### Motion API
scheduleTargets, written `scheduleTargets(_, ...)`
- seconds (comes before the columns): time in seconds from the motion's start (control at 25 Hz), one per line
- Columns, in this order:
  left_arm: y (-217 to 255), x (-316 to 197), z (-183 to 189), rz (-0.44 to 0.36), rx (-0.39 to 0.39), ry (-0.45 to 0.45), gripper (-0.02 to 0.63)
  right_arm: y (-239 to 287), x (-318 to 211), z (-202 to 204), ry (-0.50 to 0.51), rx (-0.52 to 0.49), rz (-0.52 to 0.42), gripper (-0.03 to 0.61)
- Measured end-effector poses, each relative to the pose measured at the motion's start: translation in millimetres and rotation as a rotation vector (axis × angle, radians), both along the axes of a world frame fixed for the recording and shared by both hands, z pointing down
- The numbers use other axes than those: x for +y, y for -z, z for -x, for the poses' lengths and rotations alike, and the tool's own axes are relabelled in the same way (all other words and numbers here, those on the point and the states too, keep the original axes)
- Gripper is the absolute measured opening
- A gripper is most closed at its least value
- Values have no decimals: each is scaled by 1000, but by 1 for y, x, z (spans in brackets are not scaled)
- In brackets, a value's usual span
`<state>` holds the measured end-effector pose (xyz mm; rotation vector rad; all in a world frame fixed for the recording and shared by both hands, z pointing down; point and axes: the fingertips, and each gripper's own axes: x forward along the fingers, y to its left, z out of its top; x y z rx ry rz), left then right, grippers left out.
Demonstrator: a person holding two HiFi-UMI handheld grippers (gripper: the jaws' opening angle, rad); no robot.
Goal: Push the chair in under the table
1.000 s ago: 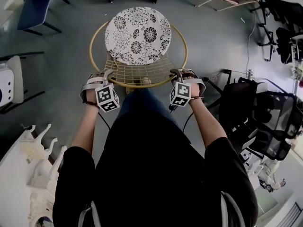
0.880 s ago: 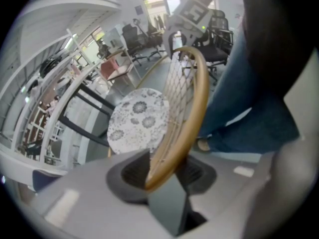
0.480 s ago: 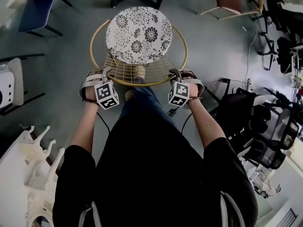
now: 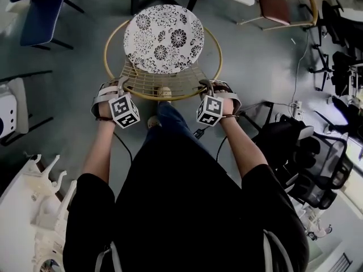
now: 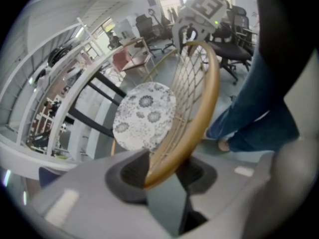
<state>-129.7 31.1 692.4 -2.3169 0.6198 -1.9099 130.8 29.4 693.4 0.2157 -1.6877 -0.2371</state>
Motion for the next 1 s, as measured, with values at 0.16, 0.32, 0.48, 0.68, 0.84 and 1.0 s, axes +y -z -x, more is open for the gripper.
scheduleTargets(0.16,-1,-26,2,0,-8,16,155,0,-29,2,6,-3,-3,89)
scheduleTargets(0.32,4,-58,3,-11,-20,26,155,4,-61,2,6,-9,-13,89)
scheduleTargets(0.48,3,-81,5,-16,-32,39,155,4,-86,4,13,-8,-20,89)
scheduleTargets(0.68,-3,-89,8,-11,-37,40,158,-1,-96,6,12,-5,-25,89)
scheduleTargets(0.84,-4,-90,10,-7,-47,49,158,-3,-97,7,8,2,-24,89)
scheduleTargets(1.0,-5,-88,11,0,-54,46,160,-4,-94,7,11,21,-15,89)
